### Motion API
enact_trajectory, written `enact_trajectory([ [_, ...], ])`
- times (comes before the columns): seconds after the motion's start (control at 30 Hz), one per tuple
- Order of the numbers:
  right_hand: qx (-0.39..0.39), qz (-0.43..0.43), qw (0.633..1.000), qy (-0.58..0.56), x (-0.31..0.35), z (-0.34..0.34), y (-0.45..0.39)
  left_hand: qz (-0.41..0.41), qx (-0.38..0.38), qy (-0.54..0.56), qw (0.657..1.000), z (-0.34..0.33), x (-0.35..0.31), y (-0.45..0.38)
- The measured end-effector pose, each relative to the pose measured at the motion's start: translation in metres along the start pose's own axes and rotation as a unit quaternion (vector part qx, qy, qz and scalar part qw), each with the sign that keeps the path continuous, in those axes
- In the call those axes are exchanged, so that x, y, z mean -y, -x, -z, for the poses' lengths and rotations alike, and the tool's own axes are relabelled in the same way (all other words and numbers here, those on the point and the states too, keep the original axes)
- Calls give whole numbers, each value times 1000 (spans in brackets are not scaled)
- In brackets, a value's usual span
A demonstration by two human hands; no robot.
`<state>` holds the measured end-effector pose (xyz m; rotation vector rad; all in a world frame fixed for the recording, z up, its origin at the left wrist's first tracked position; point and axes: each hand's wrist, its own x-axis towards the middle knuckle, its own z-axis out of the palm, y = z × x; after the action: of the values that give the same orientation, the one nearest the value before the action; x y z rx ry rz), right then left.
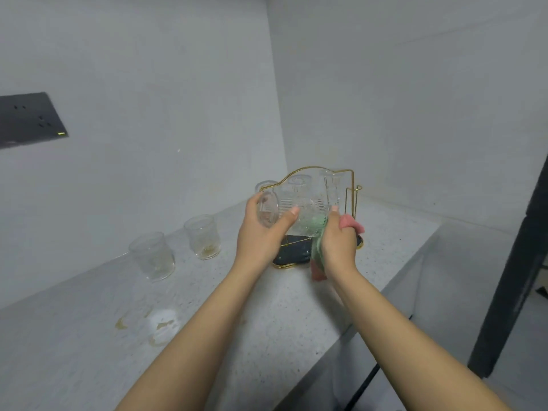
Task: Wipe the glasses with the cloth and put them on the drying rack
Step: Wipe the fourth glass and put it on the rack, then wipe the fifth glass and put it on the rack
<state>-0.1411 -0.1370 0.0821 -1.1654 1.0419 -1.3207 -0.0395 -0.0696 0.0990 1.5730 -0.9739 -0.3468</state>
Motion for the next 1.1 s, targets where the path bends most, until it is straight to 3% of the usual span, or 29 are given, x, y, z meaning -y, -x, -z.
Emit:
enact_trajectory([
  [0.1,1,-11,1000,5,4,3,-11,-72,-5,-34,997,-12,-27,-23],
  [0.23,-10,-61,998,-28,2,8,-28,-105,-12,-140,984,-22,-51,-59],
  [0.57,-16,-93,995,-22,-9,21,-54,-84,50,-319,943,-56,-38,-94],
  [0.83,1,-108,994,-23,-26,26,-64,-89,101,-441,887,-80,-14,-92],
  [1.1,25,-112,993,-39,-30,32,-64,-78,137,-472,867,-85,-10,-91],
])
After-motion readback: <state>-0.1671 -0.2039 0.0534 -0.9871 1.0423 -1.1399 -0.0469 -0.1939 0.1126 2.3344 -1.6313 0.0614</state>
